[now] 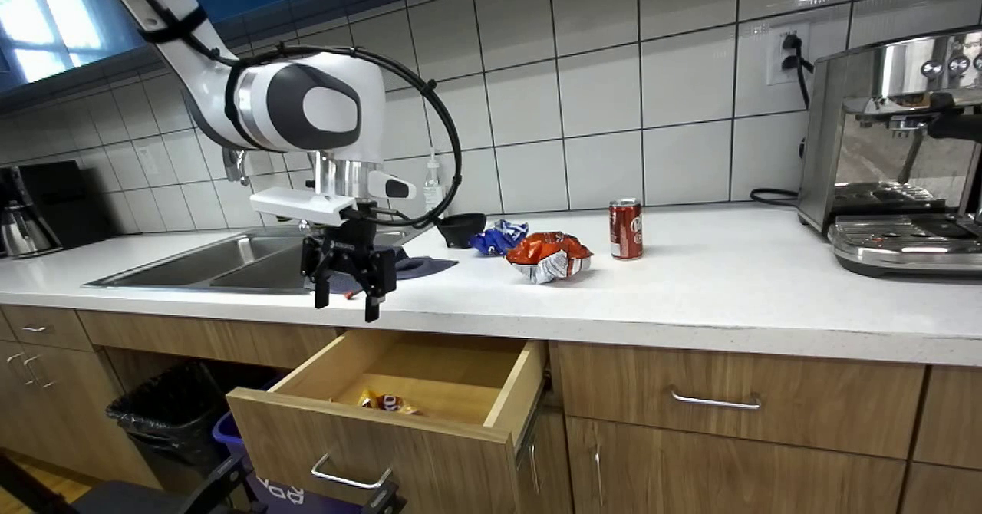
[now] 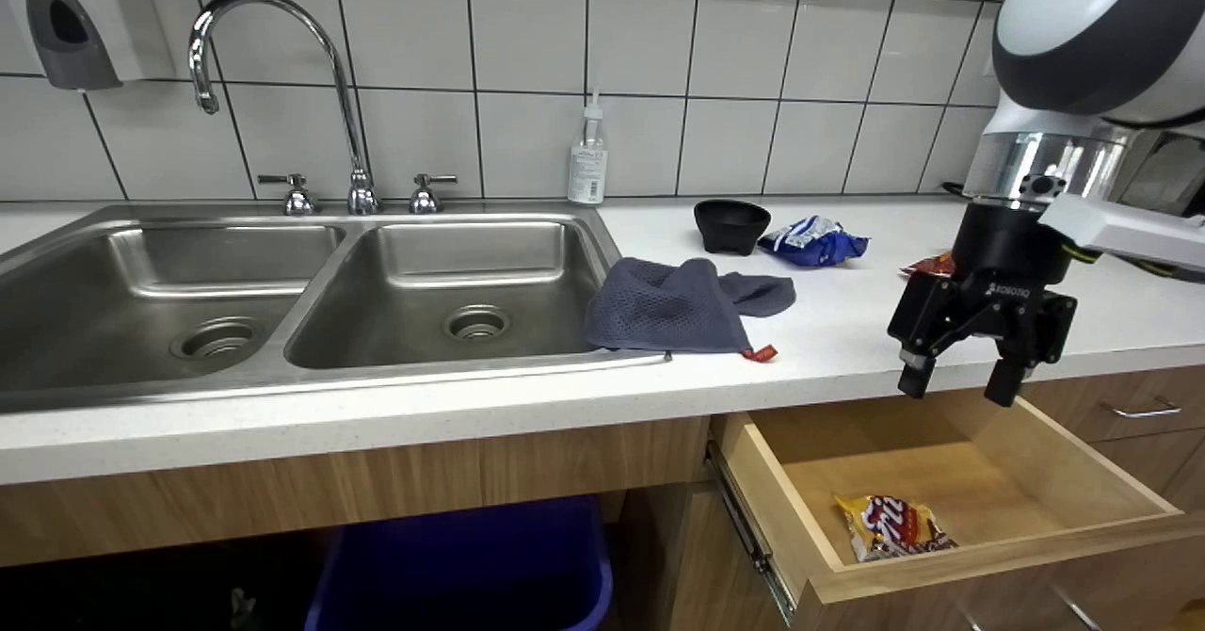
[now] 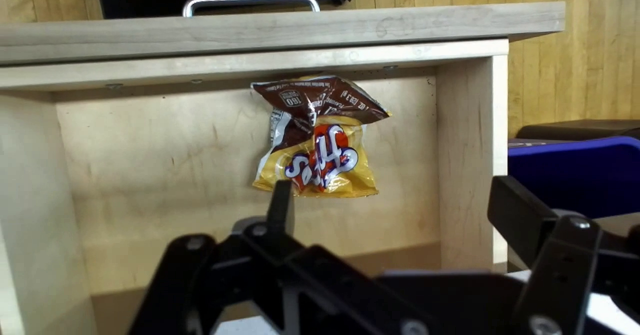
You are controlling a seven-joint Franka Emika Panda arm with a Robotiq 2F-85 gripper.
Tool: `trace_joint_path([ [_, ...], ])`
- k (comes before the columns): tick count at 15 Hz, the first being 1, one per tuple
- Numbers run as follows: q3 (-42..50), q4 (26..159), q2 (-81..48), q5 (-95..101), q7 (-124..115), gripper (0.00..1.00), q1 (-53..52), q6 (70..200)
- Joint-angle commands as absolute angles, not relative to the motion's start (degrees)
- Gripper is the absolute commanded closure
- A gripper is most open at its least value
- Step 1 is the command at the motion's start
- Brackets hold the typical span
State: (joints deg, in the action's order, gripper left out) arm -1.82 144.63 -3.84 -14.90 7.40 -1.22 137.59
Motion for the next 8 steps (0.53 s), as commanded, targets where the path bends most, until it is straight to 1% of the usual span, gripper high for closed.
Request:
trace_joint_path([
  [1,-0.74,142.69,-1.42,-13.65,10.43,0.0,0.07,132.73],
  [8,1.84,136.76,-1.93,-12.0,14.15,0.0,1.5,128.7],
])
